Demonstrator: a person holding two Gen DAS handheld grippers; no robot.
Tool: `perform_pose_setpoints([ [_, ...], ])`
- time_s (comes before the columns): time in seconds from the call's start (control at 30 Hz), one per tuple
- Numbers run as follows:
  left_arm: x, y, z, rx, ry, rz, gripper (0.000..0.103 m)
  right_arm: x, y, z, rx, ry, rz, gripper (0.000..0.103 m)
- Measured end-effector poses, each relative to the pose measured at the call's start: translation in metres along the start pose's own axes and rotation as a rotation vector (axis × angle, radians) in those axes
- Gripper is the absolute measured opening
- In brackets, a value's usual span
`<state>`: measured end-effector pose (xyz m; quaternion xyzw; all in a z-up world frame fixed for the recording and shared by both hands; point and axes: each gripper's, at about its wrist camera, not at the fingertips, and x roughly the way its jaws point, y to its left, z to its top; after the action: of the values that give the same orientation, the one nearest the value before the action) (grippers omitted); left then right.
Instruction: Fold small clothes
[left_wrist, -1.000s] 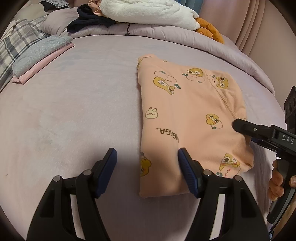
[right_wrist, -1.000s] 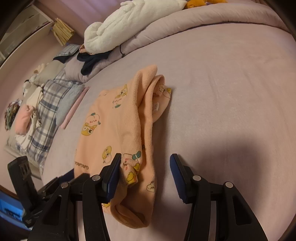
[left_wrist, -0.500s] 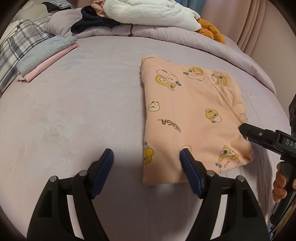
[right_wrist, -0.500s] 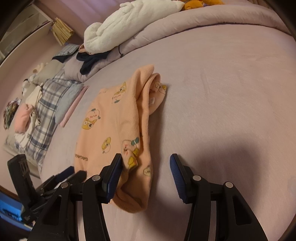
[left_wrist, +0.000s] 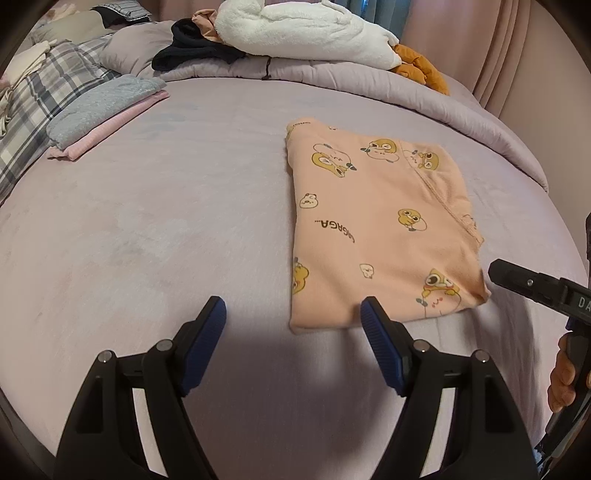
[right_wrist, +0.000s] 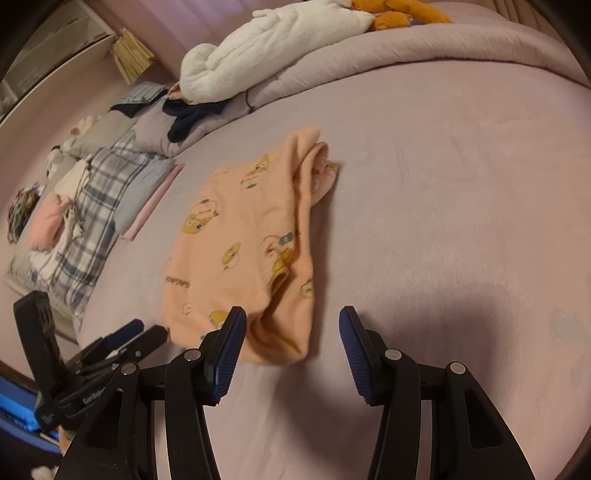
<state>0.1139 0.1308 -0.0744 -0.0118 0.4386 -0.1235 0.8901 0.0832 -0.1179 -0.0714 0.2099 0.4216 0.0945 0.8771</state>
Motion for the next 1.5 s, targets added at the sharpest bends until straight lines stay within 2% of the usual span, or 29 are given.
perform_pose_setpoints([
  [0.3, -0.025, -0.005, -0.004, -0.005, -0.035, -0.017, 0.080, -0.017, 0.023, -0.009, -0.077, -0.018, 0.008, 0.053],
  [0.4, -0.034, -0.010, -0.005, -0.003, -0.050, -0.026, 0.080, -0.024, 0.031, -0.013, -0.099, -0.033, 0.007, 0.061],
  [0.47, -0.040, -0.013, -0.006, -0.002, -0.058, -0.033, 0.081, -0.029, 0.036, -0.015, -0.117, -0.045, 0.008, 0.062],
  [0.77, -0.062, -0.026, -0.010, -0.006, -0.084, -0.061, 0.092, -0.048, 0.054, -0.024, -0.174, -0.091, 0.002, 0.063],
  [0.93, -0.074, -0.035, -0.010, 0.004, -0.113, -0.060, 0.100, -0.060, 0.065, -0.030, -0.220, -0.133, -0.031, 0.073],
  [1.27, -0.099, -0.053, -0.004, 0.001, -0.171, -0.073, 0.102, -0.086, 0.068, -0.037, -0.254, -0.204, -0.062, 0.080],
  [1.33, -0.103, -0.056, -0.002, -0.007, -0.183, -0.067, 0.102, -0.093, 0.066, -0.038, -0.255, -0.227, -0.071, 0.084],
  [1.5, -0.113, -0.064, 0.001, -0.010, -0.198, -0.028, 0.102, -0.106, 0.063, -0.037, -0.242, -0.265, -0.075, 0.087],
])
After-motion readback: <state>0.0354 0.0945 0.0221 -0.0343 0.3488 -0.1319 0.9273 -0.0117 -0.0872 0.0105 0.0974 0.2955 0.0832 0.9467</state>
